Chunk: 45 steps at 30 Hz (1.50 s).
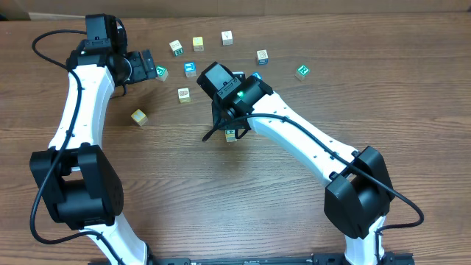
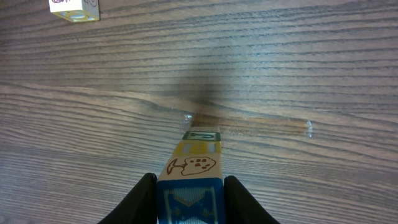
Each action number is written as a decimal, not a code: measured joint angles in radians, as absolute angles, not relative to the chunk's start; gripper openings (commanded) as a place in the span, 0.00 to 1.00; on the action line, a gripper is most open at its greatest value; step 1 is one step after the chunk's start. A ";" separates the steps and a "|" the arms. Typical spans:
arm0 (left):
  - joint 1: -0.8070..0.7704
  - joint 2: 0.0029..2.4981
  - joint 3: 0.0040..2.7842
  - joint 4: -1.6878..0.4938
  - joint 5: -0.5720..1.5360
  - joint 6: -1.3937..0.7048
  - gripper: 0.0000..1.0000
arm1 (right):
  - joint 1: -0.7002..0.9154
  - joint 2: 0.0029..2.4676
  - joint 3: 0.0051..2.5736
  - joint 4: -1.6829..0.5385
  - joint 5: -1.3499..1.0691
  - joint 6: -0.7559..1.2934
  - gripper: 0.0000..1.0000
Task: Form a tower
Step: 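Open the right gripper to release the blue X block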
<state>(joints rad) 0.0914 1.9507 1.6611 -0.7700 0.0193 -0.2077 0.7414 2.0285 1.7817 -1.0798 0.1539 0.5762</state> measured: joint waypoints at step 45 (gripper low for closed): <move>0.091 1.951 1.661 -0.770 0.019 -0.208 0.99 | 0.741 2.028 1.782 -1.083 0.154 0.599 0.29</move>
<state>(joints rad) 0.0914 1.9507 1.6611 -0.7704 0.0189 -0.2077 0.7414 2.0285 1.7817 -1.0832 0.1535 0.5995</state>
